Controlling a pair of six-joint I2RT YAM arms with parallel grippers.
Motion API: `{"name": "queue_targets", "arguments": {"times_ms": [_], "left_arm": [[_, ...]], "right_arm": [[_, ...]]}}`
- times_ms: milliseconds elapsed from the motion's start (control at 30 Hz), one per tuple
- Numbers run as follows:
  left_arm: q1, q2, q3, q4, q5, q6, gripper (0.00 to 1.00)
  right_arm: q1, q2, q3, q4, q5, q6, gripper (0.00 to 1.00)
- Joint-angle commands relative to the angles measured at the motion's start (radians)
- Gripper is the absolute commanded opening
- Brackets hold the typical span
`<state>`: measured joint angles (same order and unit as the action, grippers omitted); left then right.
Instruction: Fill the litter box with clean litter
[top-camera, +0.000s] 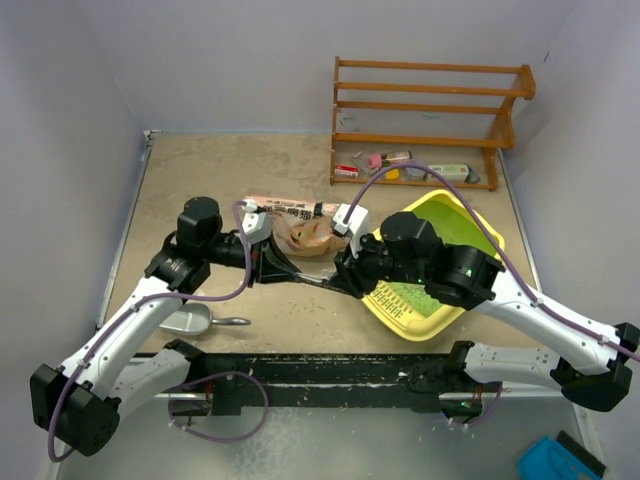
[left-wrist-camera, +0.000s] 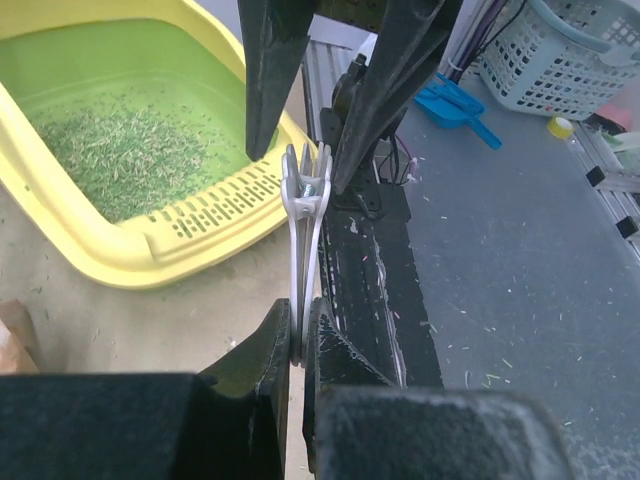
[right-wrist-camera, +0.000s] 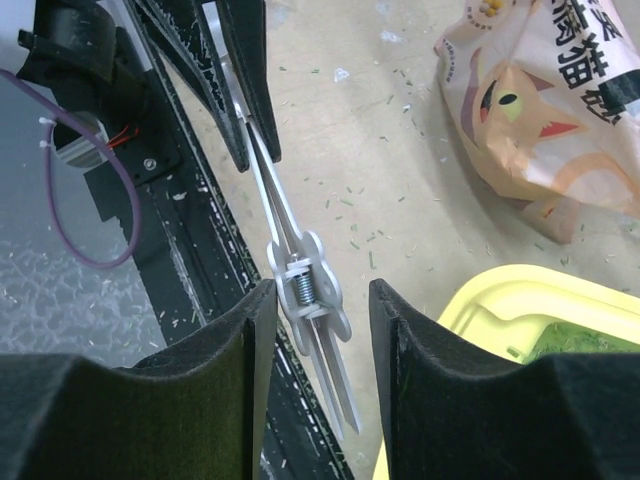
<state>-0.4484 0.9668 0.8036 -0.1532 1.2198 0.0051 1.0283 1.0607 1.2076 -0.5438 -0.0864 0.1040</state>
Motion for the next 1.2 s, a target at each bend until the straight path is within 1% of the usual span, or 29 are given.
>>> {"name": "queue_targets", "arguments": {"times_ms": [0, 167, 267, 333, 400, 467, 500, 567, 633, 733, 800, 867, 933, 1000, 1033, 1100, 1167], "left_arm": [[-0.002, -0.013, -0.003, 0.070, 0.084, 0.027, 0.00], [-0.003, -0.011, -0.006, 0.085, 0.096, 0.019, 0.00], [-0.003, -0.008, -0.007, 0.091, 0.092, 0.011, 0.00], [-0.002, -0.007, -0.007, 0.093, 0.087, 0.008, 0.00], [-0.003, -0.008, -0.009, 0.095, 0.065, -0.002, 0.00], [-0.003, -0.008, -0.009, 0.092, 0.018, -0.011, 0.15], [-0.003, -0.008, -0.010, 0.092, -0.002, -0.016, 0.17], [-0.002, -0.006, -0.004, 0.085, -0.061, -0.032, 0.30], [-0.001, -0.007, 0.006, 0.067, -0.152, -0.037, 0.36], [-0.002, -0.022, 0.032, 0.053, -0.379, -0.057, 0.43], [-0.002, -0.031, 0.050, 0.068, -0.543, -0.061, 0.46], [-0.002, -0.031, 0.067, 0.089, -0.648, -0.019, 0.46], [-0.002, -0.016, 0.069, 0.129, -0.716, 0.022, 0.45], [-0.002, 0.019, 0.085, 0.132, -0.782, 0.095, 0.43], [-0.002, 0.038, 0.097, 0.134, -0.812, 0.123, 0.43], [-0.002, 0.081, 0.103, 0.155, -0.839, 0.191, 0.43], [-0.001, 0.134, 0.121, 0.159, -0.824, 0.263, 0.44]], "right_arm": [[0.001, 0.002, 0.032, 0.005, -0.069, -0.019, 0.43], [0.001, 0.003, 0.024, 0.021, -0.117, -0.032, 0.41], [0.001, 0.015, 0.026, 0.025, -0.154, -0.034, 0.35], [0.001, 0.024, 0.027, 0.025, -0.169, -0.035, 0.28], [0.001, 0.032, 0.029, 0.021, -0.172, -0.038, 0.16], [0.001, 0.037, 0.029, 0.017, -0.170, -0.037, 0.04], [0.001, 0.039, 0.029, 0.012, -0.160, -0.037, 0.00], [0.001, 0.037, 0.028, 0.002, -0.124, -0.034, 0.00], [0.001, 0.031, 0.028, -0.017, -0.073, -0.037, 0.00], [0.001, 0.007, 0.028, -0.047, 0.083, -0.070, 0.00], [0.001, -0.006, 0.030, -0.066, 0.229, -0.107, 0.00], [0.000, -0.015, 0.036, -0.069, 0.368, -0.149, 0.00], [-0.009, -0.013, 0.043, -0.066, 0.463, -0.205, 0.00], [-0.051, -0.009, 0.046, -0.043, 0.484, -0.273, 0.00], [-0.094, -0.004, 0.055, -0.038, 0.445, -0.295, 0.00], [-0.217, 0.013, 0.082, -0.034, 0.315, -0.328, 0.00], [-0.314, 0.040, 0.107, -0.028, 0.191, -0.365, 0.00]]}}
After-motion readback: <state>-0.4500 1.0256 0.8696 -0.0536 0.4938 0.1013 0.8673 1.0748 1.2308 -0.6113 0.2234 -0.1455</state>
